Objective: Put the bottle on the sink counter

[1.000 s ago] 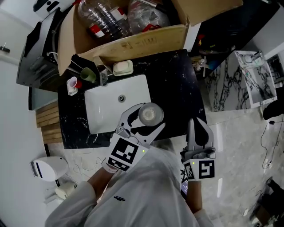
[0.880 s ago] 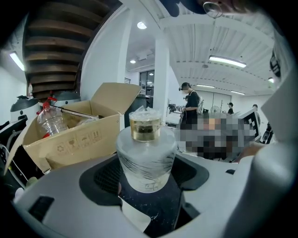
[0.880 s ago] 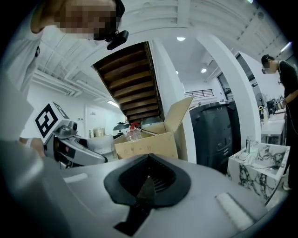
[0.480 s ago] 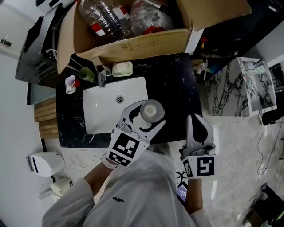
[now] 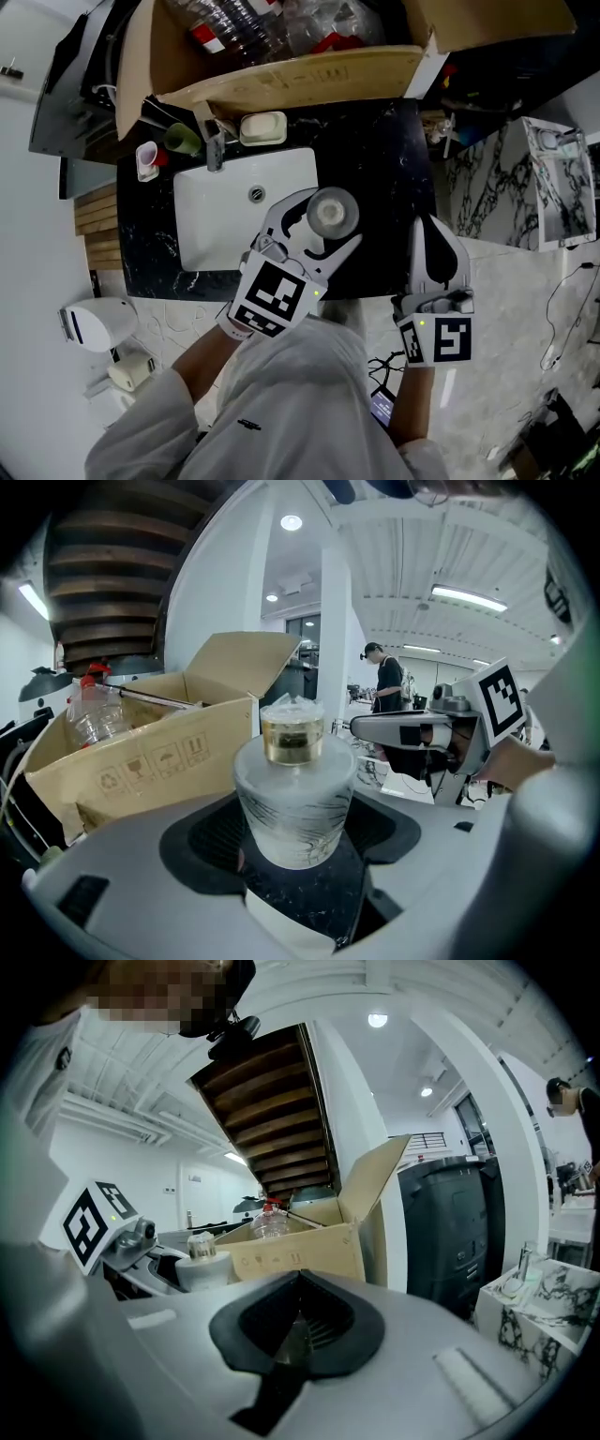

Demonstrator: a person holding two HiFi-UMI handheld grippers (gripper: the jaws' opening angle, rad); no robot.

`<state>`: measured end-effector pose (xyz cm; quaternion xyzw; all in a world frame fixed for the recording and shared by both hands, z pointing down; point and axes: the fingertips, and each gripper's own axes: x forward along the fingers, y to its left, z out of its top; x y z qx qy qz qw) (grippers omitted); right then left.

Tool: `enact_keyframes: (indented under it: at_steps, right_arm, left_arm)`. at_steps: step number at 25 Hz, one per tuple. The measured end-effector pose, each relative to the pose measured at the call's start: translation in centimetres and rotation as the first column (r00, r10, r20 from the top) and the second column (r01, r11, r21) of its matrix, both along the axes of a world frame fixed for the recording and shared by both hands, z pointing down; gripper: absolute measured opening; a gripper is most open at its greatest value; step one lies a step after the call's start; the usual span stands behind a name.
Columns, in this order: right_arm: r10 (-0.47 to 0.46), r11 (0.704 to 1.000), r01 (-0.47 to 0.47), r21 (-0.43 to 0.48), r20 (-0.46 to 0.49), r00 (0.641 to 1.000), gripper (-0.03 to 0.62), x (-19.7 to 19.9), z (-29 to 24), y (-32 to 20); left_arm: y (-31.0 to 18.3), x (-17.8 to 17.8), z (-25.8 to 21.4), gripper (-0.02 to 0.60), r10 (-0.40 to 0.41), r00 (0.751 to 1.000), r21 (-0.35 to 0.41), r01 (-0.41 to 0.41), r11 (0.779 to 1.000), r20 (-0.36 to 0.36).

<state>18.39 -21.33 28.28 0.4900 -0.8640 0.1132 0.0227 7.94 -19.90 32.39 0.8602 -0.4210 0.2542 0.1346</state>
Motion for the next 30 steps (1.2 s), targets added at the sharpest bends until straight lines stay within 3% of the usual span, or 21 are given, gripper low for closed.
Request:
enact_keyframes:
  at_steps: [30]
  right_arm:
    - [-0.021,0.992,0.012,-0.126,-0.065,0.998,0.011,-4.3,9.1,-11.9]
  left_arm:
    - [-12.7,-3.8,7.9,0.333,-0.027,1.000,-0.027,0.027,0.999,0.007]
